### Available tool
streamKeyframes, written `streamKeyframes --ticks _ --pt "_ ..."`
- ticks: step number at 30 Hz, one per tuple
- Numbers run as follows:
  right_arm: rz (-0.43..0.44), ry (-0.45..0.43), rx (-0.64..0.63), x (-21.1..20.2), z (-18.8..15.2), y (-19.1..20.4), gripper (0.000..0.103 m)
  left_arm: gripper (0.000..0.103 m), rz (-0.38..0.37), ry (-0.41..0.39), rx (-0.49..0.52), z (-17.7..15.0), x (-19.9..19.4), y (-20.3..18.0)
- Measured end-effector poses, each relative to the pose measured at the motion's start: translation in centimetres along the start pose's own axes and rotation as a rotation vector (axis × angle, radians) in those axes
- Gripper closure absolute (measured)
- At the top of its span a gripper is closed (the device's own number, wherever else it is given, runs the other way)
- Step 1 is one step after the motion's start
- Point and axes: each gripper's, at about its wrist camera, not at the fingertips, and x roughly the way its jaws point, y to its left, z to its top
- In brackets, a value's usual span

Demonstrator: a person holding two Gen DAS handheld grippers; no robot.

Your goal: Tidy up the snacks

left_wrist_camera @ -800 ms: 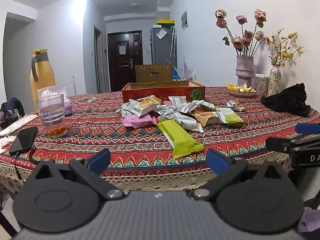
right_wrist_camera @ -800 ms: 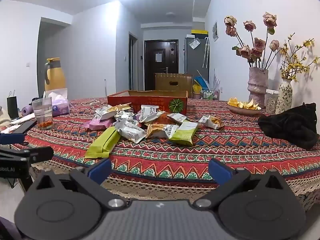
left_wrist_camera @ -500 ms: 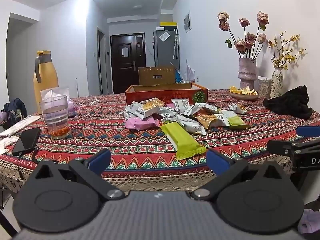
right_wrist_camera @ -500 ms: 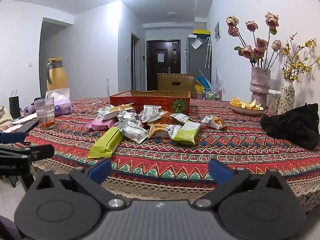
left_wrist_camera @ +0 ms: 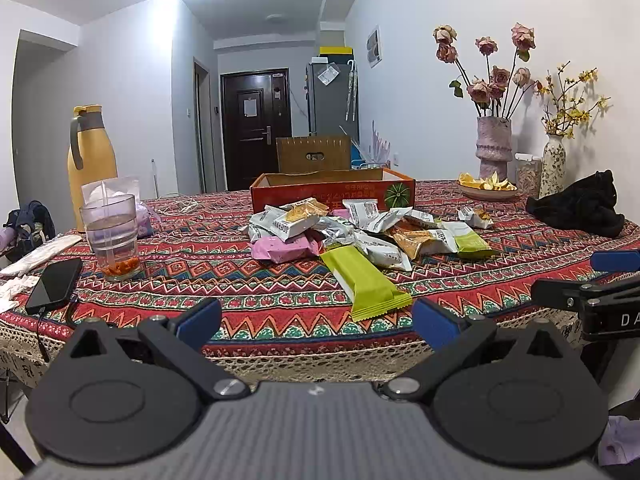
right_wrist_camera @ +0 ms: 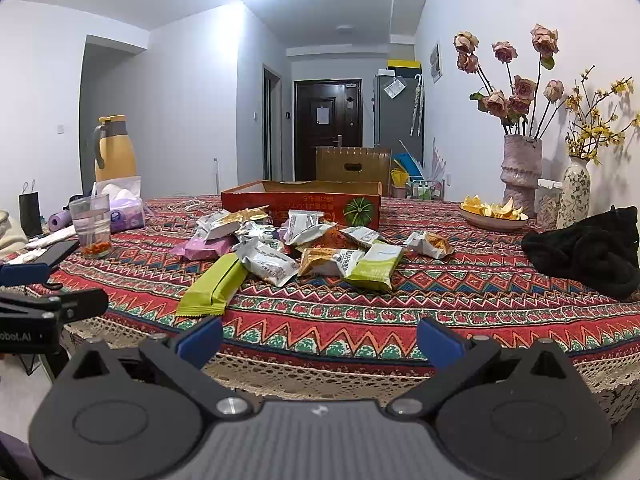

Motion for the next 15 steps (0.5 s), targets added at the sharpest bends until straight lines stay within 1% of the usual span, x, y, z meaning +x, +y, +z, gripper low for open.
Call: streamKeyframes --ticks 15 --pt "-0.003 0.005 0.014 0.07 -0.08 -0.21 0.000 0.000 0.002 -0.005 0.009 -0.06 -0.08 -0.05"
